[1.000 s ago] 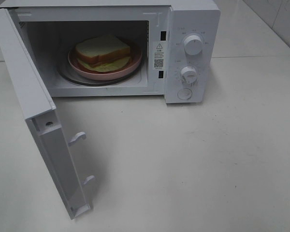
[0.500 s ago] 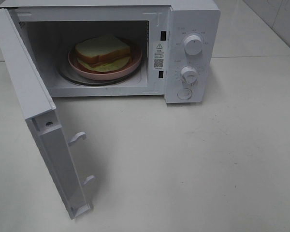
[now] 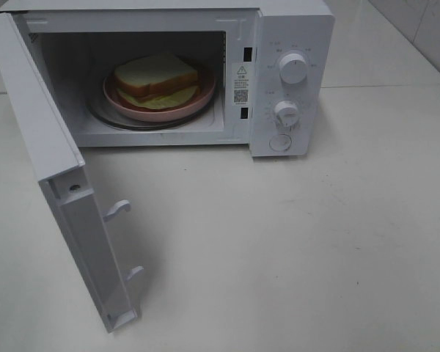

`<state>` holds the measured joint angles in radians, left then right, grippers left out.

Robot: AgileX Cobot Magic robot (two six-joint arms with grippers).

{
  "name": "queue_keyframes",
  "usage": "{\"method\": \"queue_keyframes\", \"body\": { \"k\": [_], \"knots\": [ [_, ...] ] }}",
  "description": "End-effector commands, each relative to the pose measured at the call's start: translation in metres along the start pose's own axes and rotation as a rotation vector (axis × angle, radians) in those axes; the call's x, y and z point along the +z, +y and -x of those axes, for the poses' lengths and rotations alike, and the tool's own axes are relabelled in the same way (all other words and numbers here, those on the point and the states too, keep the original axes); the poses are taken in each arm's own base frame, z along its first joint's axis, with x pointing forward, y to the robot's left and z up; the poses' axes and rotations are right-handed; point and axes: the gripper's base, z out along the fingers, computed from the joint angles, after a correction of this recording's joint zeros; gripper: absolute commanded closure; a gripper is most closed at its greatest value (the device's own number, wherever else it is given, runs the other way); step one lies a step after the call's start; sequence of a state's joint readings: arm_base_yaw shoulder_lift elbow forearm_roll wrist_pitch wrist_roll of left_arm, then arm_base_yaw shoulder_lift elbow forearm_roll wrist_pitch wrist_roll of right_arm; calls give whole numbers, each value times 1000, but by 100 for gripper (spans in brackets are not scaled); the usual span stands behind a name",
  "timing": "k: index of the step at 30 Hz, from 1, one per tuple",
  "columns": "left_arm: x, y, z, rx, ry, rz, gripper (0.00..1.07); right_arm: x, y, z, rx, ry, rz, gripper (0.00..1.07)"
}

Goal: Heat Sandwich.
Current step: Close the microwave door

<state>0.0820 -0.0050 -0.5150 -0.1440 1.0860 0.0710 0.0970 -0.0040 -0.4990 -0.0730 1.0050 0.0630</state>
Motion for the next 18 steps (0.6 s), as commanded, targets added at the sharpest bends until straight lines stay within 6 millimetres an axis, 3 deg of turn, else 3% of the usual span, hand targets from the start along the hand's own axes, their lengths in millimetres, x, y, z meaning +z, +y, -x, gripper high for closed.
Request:
{"method": "queue_keyframes", "body": {
  "k": [1, 18],
  "knots": [
    [-1, 0, 0, -3, -17, 0, 9, -4, 0, -1, 10, -38, -3, 31],
    [-1, -3, 1, -24, -21, -39, 9, -4, 0, -1, 13, -38, -3, 31]
  ]
}}
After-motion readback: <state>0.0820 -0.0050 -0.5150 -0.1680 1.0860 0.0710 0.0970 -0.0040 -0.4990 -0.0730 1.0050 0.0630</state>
